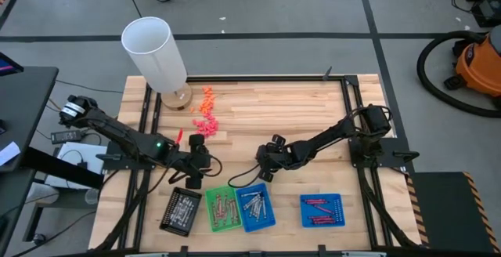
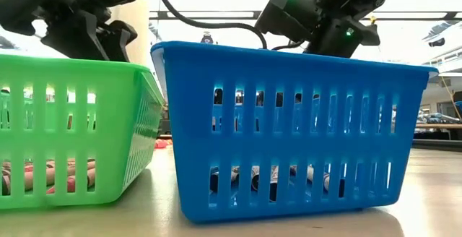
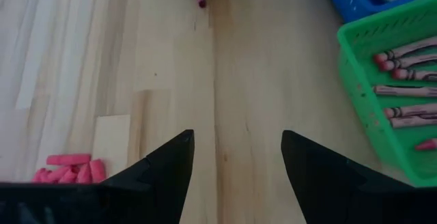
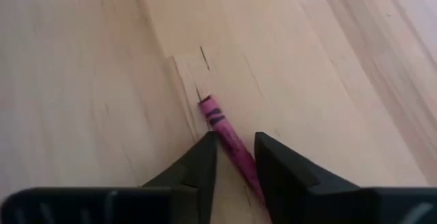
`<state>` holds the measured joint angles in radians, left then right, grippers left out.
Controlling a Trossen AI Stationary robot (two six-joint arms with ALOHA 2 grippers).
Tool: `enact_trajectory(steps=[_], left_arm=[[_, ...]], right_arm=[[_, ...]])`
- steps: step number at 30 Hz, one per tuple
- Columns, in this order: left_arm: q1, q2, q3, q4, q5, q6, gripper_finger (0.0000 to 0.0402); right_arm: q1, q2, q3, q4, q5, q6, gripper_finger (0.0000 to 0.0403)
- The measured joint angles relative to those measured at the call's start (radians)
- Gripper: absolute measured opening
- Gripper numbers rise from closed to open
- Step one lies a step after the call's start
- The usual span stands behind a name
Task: Sort crayons
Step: Put the red crayon into the right blue bin
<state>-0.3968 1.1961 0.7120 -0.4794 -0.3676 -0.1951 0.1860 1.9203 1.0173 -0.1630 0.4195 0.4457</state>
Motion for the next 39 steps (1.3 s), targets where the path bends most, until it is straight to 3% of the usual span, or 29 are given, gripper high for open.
enact_trajectory(steps=[10,20,25,32,39], left_arm=[[-0.039,-0.004,0.000,0.032,-0.007,0.006,0.0231],[-0.057,-0.120,0.000,0.020,-0.084,0.038,0.0231],[-0.079,-0.123,0.000,0.128,-0.083,0.130,0.0231],[-0.081,-0.127,0.000,0.180,-0.082,0.200,0.0231],[-0.071,-0.139,0.000,0.182,-0.082,0.193,0.0231]], right_arm=[[-0.001,-0.023,-0.003,-0.056,-0.047,-0.056,0.0016],[0.084,-0.203,-0.007,-0.255,-0.099,-0.062,0.0037],[0.175,-0.316,-0.009,-0.349,-0.141,-0.003,0.0037],[0.311,-0.515,-0.147,-0.321,-0.178,0.144,0.0037],[0.432,-0.664,-0.311,-0.206,-0.359,0.333,0.0038]])
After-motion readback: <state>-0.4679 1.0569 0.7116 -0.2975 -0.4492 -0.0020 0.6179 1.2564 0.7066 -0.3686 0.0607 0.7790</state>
